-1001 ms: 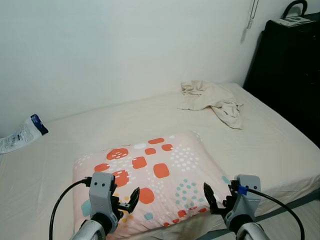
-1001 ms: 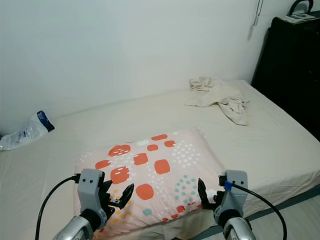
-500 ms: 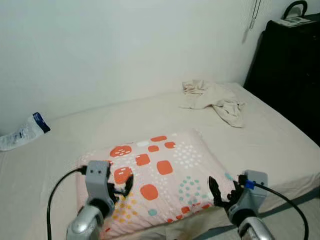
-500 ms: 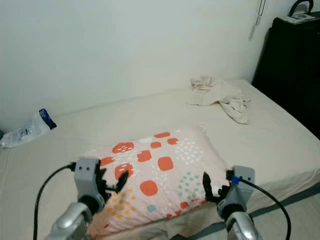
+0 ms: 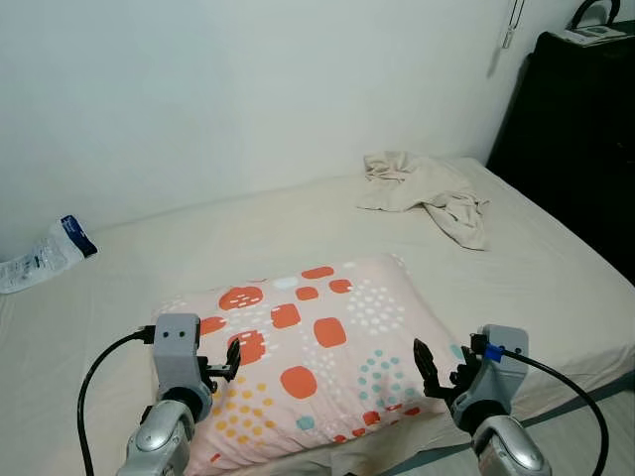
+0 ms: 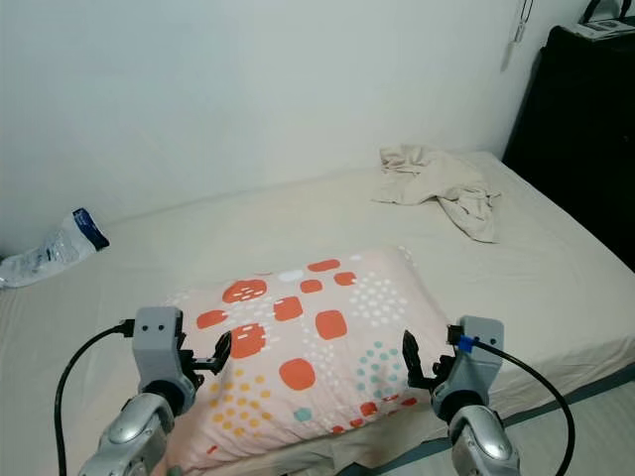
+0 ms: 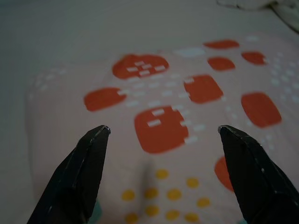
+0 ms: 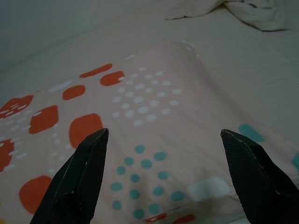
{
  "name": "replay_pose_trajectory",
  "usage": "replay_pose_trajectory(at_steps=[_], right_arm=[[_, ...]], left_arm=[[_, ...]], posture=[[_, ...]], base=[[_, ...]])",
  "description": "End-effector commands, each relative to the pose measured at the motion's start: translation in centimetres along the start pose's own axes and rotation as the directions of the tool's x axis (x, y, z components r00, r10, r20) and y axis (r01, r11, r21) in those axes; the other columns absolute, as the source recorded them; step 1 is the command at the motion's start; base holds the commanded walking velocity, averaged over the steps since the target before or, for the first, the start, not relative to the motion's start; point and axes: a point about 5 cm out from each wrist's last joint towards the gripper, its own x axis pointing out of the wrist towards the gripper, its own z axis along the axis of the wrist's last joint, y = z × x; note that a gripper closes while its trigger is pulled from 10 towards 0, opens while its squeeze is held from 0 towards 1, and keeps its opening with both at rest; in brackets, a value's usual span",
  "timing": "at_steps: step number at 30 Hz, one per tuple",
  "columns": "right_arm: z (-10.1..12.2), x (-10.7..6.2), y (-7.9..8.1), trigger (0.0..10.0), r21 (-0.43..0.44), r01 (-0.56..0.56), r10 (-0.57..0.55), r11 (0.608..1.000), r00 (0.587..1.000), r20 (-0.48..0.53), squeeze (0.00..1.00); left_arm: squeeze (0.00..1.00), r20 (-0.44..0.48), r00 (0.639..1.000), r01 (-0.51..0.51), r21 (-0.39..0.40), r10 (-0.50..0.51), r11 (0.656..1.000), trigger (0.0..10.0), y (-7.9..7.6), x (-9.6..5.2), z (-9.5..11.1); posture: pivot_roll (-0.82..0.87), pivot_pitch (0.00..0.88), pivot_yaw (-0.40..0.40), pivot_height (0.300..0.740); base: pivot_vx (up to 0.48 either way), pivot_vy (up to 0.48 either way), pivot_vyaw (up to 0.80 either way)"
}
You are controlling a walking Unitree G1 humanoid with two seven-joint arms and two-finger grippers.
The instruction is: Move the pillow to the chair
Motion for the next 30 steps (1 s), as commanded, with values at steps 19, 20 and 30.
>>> replay_pose_trajectory(at_steps=[19,20,30], right_arm=[[-1.0,-0.1,1.2,10.0,-0.003,-0.047,0.047,0.999,0.998,-0.039,0.0],[-1.1,-0.1,1.2,10.0,-0.004,-0.048,0.048,0.999,0.998,-0.04,0.0],[-1.2,-0.2,1.3,10.0,-0.009,-0.054,0.053,0.999,0.997,-0.051,0.0]], left_arm=[[0.0,-0.081,0.994,0.07,-0.019,-0.071,0.997,10.0,-1.1,-0.4,-1.8],[0.0,-0.082,0.993,0.079,-0.018,-0.08,0.997,10.0,-1.2,-0.5,-1.8],[0.0,-0.102,0.991,0.086,-0.022,-0.087,0.996,10.0,-1.6,-0.8,-2.1]], posture=[[-0.13,0.058,0.059,0.74],[-0.13,0.058,0.059,0.74],[-0.13,0.062,0.059,0.74]], base=[[0.0,-0.113,0.0],[0.0,0.0,0.0],[0.0,-0.288,0.0]])
